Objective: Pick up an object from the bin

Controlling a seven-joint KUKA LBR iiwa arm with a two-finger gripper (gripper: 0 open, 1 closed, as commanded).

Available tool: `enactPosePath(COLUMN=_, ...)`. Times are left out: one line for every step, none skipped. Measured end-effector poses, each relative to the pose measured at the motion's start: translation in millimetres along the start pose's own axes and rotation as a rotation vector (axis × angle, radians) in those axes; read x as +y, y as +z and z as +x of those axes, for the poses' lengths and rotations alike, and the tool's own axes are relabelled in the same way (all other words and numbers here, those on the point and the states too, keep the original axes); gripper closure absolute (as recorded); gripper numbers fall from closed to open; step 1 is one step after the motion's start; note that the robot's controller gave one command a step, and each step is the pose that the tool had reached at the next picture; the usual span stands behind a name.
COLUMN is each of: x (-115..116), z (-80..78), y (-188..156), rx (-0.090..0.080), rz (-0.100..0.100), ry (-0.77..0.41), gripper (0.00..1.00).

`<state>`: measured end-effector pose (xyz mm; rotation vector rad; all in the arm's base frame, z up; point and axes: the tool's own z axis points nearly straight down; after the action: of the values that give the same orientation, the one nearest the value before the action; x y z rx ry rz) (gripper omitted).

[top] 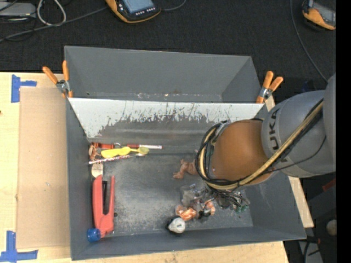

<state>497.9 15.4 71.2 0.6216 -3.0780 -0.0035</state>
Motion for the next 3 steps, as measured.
enactPosePath(x=0, z=0.0, y=0, rx=0.0, rz=0.0, ry=0.0, gripper=1.0)
enactPosePath(x=1, z=1.4, y=-18, rx=0.004, rz=-0.002, ry=0.0, gripper=1.0)
enactPosePath(x=1, z=0.6, y=-28, rx=0.002, rz=-0.001, ry=0.0, gripper=1.0)
